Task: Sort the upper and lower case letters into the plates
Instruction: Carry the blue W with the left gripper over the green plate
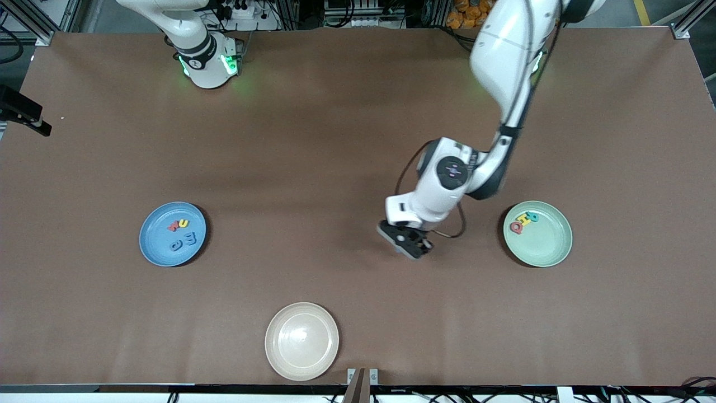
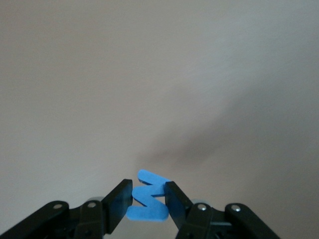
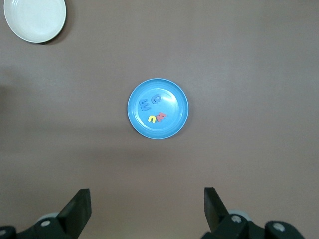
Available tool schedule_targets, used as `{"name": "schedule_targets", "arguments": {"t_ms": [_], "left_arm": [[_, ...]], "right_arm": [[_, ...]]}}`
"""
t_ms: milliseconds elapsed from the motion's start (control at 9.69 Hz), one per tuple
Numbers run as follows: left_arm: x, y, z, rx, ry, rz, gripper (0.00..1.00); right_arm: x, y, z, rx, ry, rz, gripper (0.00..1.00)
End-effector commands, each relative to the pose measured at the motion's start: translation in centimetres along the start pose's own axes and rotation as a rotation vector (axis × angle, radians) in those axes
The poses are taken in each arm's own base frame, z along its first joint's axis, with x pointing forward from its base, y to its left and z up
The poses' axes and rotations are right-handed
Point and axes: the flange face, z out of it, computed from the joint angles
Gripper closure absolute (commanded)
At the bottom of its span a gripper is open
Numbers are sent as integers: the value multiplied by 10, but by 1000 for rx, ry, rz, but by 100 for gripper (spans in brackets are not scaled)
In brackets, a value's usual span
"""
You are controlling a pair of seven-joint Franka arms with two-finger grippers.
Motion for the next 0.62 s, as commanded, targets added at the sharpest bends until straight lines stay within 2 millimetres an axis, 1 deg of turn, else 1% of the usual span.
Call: {"name": "schedule_targets", "arguments": {"t_ms": [0, 103, 206, 309, 413, 516], "left_arm": [[-67, -95, -12, 25, -143, 111, 100], [-103, -140, -12, 12, -171, 151, 100], [-134, -173, -21, 7, -185, 152, 100], [-157, -192, -33, -8, -204, 130, 100], [-175, -205, -41, -41, -240, 106, 100], [-192, -214, -37, -64, -266, 78, 100]], "right_arm": [[4, 5, -5, -1, 2, 14, 0], [5, 5, -2, -4, -3, 15, 0], [8, 6, 3, -10, -11, 16, 0], [14, 8, 9, -22, -21, 19, 0], [23, 8, 16, -23, -30, 25, 0], [29, 10, 20, -27, -34, 28, 0]]}}
